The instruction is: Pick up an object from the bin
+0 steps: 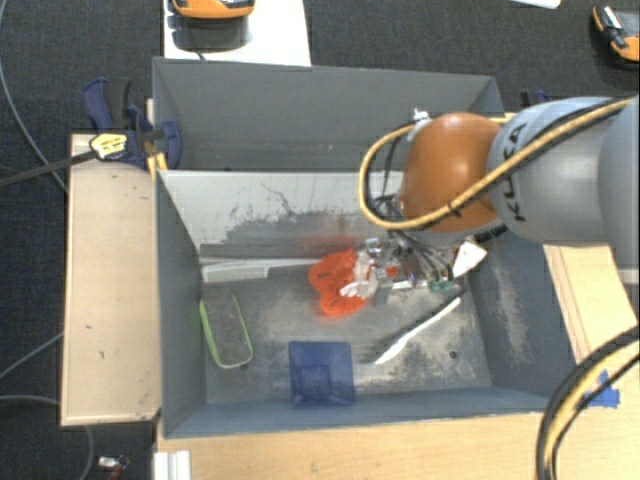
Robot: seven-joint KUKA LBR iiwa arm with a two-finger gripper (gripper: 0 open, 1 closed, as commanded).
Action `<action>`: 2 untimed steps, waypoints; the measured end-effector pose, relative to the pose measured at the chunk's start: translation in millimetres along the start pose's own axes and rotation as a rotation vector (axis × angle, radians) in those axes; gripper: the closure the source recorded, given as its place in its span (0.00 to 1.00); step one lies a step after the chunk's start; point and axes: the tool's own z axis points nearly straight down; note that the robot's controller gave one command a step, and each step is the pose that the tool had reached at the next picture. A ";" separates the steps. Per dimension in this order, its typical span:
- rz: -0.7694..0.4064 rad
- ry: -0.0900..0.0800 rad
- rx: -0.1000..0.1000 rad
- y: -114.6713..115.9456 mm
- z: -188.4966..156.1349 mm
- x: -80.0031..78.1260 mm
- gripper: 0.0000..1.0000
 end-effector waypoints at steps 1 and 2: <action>-0.060 -0.002 0.001 2.0 19.2 2.3 1.00; 0.115 -0.009 -0.001 -13.3 23.7 1.5 1.00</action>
Offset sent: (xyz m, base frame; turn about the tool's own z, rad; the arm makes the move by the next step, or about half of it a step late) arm -0.0018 -0.0143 -0.0284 0.1136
